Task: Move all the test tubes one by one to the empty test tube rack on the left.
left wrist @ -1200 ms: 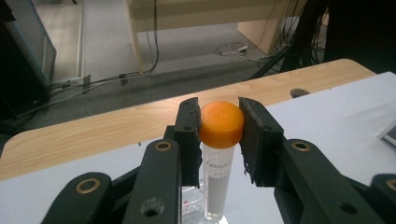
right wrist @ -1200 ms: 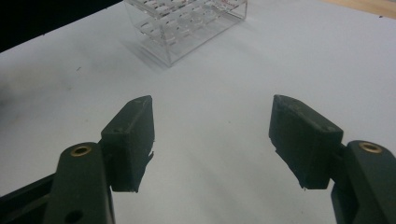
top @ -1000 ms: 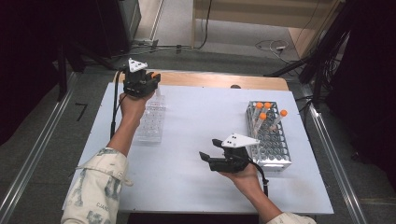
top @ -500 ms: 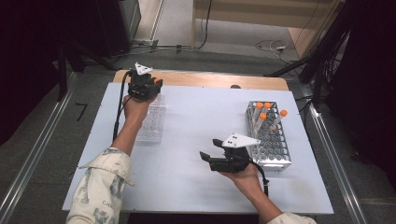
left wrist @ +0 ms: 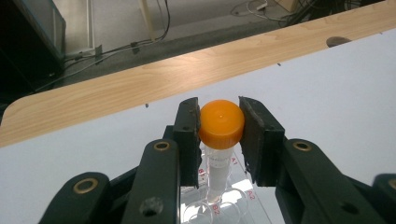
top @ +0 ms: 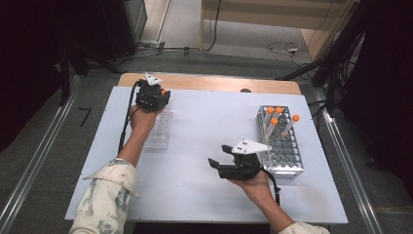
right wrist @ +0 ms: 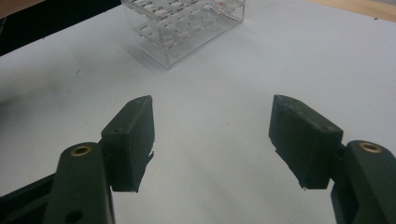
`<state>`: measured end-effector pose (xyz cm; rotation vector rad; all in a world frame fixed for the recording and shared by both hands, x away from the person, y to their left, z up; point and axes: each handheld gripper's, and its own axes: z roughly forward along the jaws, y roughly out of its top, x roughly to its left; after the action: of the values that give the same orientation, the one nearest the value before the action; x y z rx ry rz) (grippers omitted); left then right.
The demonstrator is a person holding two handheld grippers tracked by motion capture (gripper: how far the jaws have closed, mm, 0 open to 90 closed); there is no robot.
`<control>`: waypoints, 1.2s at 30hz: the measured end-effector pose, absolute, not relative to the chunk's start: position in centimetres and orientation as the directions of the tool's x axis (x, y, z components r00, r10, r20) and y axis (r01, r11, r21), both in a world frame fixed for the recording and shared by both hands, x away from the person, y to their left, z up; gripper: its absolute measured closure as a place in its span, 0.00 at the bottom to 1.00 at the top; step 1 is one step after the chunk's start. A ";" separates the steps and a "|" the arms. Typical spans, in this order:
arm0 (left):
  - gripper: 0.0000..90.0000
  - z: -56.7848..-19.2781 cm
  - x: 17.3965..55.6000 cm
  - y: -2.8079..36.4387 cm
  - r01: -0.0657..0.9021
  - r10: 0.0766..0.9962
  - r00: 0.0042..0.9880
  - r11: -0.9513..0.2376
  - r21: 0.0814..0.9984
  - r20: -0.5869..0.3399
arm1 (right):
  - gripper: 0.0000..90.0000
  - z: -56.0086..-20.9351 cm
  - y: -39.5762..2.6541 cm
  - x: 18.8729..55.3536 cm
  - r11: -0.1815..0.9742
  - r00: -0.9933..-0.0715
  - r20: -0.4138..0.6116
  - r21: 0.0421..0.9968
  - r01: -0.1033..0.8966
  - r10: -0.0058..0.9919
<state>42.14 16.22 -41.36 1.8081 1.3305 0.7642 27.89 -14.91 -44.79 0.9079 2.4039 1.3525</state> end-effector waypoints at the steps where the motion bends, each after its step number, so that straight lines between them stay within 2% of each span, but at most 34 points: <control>1: 0.78 -41.4 42.1 16.2 0.511 0.958 0.283 -0.182 0.840 0.036 | 0.33 -44.8 -14.9 27.9 0.380 -0.779 0.093 0.833 0.402 0.620; 16: 0.77 -42.3 41.8 16.1 0.527 0.956 0.284 -0.216 0.822 0.069 | 0.33 -44.9 -14.7 27.9 0.384 -0.780 0.093 0.831 0.403 0.619; 21: 0.67 -42.1 41.7 16.4 0.523 0.959 0.279 -0.197 0.829 0.052 | 0.33 -44.9 -14.7 27.9 0.381 -0.779 0.093 0.832 0.403 0.620; 26: 0.65 -41.5 41.4 16.7 0.504 0.959 0.280 -0.175 0.846 0.032 | 0.33 -44.9 -14.8 27.9 0.376 -0.777 0.096 0.834 0.404 0.622; 28: 0.60 -41.4 41.3 16.7 0.506 0.959 0.281 -0.174 0.845 0.029 | 0.33 -44.8 -14.8 27.9 0.376 -0.777 0.093 0.835 0.402 0.623; 32: 0.42 -41.2 41.0 16.7 0.513 0.963 0.271 -0.154 0.845 0.010 | 0.32 -44.7 -15.0 27.9 0.369 -0.771 0.095 0.837 0.404 0.630; 36: 0.32 -41.2 40.6 16.5 0.517 0.962 0.272 -0.147 0.843 0.001 | 0.32 -44.5 -15.1 28.0 0.366 -0.769 0.091 0.840 0.400 0.633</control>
<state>40.64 16.47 -41.20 1.7833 1.3479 0.7409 27.99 -15.15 -44.55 0.9214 2.3811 1.3577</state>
